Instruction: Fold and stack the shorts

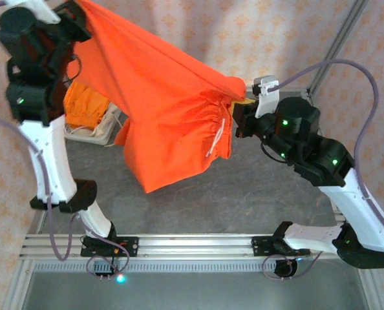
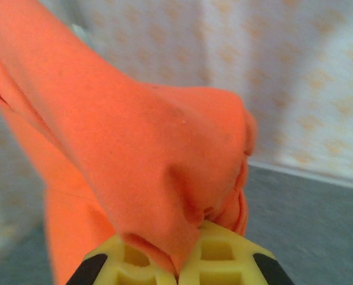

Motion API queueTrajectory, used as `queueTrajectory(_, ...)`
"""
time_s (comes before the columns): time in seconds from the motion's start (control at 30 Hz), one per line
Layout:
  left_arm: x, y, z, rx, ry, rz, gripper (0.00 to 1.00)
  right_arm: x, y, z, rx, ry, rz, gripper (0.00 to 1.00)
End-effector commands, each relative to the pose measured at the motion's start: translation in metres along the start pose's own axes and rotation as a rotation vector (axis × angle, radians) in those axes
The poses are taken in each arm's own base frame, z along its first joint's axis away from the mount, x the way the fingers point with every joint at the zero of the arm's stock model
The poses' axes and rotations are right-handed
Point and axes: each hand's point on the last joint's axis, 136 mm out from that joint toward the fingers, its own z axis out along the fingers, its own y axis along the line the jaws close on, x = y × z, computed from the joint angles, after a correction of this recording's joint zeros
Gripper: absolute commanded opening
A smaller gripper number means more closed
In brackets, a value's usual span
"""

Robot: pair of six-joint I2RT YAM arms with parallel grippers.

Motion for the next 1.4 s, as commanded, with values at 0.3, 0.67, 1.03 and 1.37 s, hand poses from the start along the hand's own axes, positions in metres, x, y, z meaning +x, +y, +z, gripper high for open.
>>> queueTrajectory(0.3,0.282,0.021,0.178,-0.040,0.475,0.103,0.00,0.132,-0.156,0.097,0.397,0.312,0.205,0.00)
queueTrajectory(0.67,0.322,0.029,0.208,-0.039,0.478,0.028,0.87,0.171,-0.278,0.192,0.562,0.517,0.467,0.32)
queueTrajectory(1.03,0.330,0.051,0.048,-0.080,0.757,0.067,1.00,0.157,-0.252,0.153,0.411,0.418,0.625,0.75)
queueTrajectory(1.37,0.455,0.143,-0.140,-0.282,1.056,-0.057,0.89,0.254,-0.148,0.107,0.215,0.565,0.620,0.78)
